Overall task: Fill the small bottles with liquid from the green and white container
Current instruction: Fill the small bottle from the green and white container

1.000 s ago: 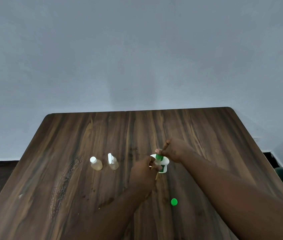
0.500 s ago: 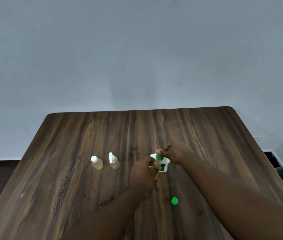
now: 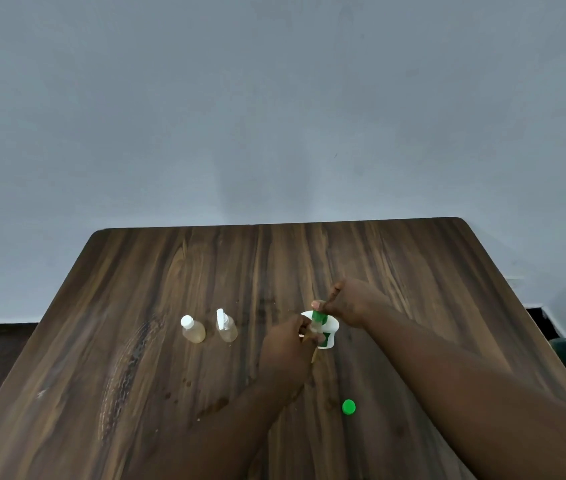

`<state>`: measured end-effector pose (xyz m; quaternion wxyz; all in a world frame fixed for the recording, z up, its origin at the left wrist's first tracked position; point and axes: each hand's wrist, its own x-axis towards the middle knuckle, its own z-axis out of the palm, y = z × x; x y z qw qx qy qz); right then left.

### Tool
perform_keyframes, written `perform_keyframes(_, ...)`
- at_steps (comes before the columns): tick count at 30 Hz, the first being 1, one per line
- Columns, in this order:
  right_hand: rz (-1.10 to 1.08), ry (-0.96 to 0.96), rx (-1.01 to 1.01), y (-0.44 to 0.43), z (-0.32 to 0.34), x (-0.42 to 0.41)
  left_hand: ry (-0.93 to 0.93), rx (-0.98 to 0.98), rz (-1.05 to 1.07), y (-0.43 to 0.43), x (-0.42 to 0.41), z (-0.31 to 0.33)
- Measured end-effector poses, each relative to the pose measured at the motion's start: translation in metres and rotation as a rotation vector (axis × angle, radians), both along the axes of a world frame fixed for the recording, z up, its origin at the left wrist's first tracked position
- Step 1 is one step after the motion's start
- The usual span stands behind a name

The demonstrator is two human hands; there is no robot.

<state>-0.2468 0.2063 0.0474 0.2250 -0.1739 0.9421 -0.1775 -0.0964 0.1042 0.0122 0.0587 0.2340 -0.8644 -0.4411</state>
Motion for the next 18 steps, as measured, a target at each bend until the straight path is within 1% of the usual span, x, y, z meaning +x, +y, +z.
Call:
perform_keyframes(5,-0.019,-0.052,-0.022,0.002,-0.01,0.004,-0.031,-0.013,0.005,0.0,0.001,-0.004)
perform_keyframes(11,-0.007,-0.001,-0.019,0.0,-0.005,-0.001,0.014,-0.014,0.0,0.0,0.0,-0.001)
perform_keyframes(15,-0.02,-0.042,-0.038,0.001,-0.014,0.003,-0.027,-0.026,0.009,-0.001,-0.001,-0.006)
perform_keyframes(18,-0.02,-0.038,-0.024,0.002,-0.011,0.004,-0.035,-0.042,-0.002,0.0,0.001,-0.007)
